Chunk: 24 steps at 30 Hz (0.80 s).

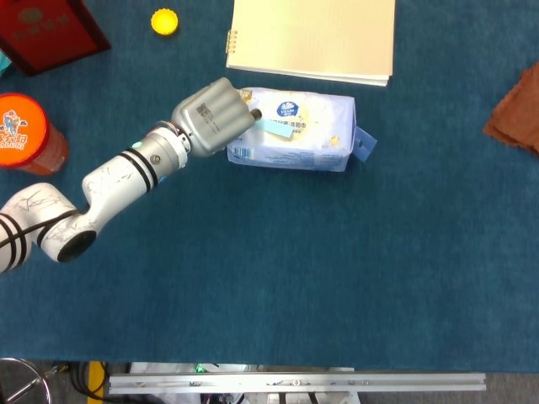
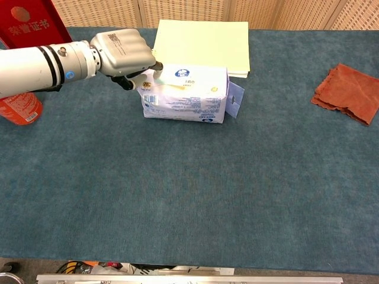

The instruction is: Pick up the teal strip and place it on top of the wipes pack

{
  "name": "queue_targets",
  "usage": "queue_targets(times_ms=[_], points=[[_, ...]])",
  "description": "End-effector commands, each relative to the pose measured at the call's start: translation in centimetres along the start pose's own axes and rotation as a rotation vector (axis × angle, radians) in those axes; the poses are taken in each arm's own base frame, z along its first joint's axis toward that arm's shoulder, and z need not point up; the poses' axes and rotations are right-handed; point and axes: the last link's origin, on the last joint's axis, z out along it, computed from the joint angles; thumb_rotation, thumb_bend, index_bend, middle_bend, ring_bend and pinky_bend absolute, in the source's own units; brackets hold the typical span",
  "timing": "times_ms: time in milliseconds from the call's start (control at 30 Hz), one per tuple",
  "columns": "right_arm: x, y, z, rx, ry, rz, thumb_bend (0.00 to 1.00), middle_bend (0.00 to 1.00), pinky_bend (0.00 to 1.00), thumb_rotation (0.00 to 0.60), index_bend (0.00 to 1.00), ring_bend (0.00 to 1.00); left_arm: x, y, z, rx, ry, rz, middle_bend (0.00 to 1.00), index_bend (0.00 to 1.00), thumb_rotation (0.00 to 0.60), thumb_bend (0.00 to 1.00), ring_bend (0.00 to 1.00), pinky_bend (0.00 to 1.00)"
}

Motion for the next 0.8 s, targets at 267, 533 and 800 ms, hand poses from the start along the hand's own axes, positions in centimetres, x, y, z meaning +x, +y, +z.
queue_targets(times_ms=[267, 533, 800], points=[[0.07, 0.00, -0.06, 0.001, 0.001, 0.002, 0.26, 0.40, 0.35, 0.600, 0.31, 0.47, 0.16, 0.08, -0.47, 0.001, 0.001, -0.005, 0.65, 0.33, 0.518, 0.65, 0.66, 0.77], [0.04, 0.10, -0.08, -0.001, 0.000, 0.003, 0.26, 0.40, 0.35, 0.600, 0.31, 0.47, -0.22, 0.71, -0.44, -0.014, -0.011, -0.004, 0.65, 0.33, 0.506, 0.65, 0.66, 0.77], [0.14, 0.25, -0.19, -0.005, 0.002, 0.004, 0.26, 0.40, 0.35, 0.600, 0.31, 0.47, 0.20, 0.53, -0.33, -0.002, 0.003, -0.017, 0.65, 0.33, 0.509, 0.65, 0.66, 0.77]])
